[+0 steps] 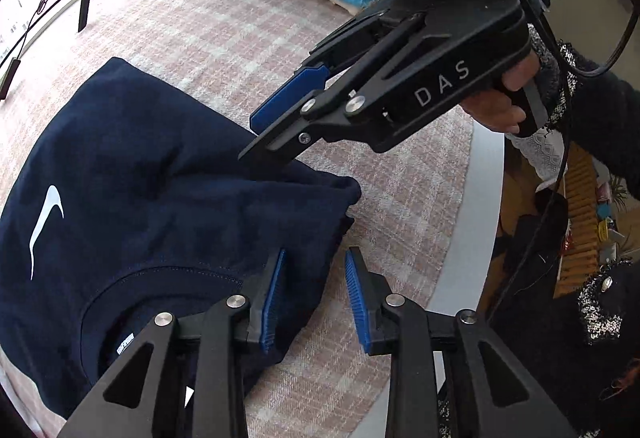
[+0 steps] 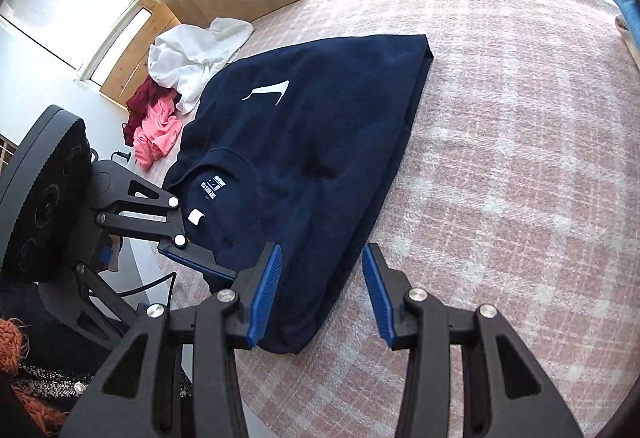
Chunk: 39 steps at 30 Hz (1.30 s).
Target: Fold clothes
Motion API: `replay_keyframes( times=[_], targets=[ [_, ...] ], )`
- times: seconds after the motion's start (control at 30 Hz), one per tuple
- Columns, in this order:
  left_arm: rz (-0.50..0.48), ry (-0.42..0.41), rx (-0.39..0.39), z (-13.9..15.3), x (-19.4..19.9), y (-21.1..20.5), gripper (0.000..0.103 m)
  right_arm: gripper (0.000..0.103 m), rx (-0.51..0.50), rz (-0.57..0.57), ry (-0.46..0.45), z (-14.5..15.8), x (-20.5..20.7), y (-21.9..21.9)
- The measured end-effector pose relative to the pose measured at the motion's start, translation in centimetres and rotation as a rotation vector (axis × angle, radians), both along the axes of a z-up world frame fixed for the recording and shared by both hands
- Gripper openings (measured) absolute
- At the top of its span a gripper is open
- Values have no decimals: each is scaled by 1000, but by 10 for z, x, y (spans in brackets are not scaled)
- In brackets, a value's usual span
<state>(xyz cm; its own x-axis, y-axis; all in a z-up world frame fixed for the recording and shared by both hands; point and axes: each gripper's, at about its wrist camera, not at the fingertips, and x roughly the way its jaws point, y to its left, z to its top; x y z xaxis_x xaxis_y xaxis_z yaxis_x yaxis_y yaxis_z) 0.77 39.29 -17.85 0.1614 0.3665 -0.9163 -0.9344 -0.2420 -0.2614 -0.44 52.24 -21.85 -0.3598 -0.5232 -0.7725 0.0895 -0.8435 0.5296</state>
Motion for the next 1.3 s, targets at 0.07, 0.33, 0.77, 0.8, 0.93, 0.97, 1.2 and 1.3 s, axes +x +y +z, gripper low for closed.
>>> replay_keyframes(
  times=[0.07,0.33,0.77,0.8,0.93,0.97,1.2,1.3],
  targets=[
    [12,5,9,4,-2,-6,4,4,3,12,-16,-2,-7,-8],
    [58,23,45,20,-11,-29,4,7,-322,-233,10,12,2,18],
    [-33,8,-45,28,-16,-30,22,45,121,-108,145,21,81,-38],
    [-25,18,-44,29,-24,-29,22,45,162,-93,163,21,79,-44],
    [0,59,-51,23,-55,-26,23,35,155,-143,157,14,75,-49],
    [8,62,-60,16,-62,-23,23,21,134,-166,146,12,76,-48],
    [52,60,-117,-32,-85,-15,23,8,-20,-327,73,0,79,-40],
    [33,73,-98,-30,-79,-18,23,18,135,-335,-15,-8,82,-43]
  ],
)
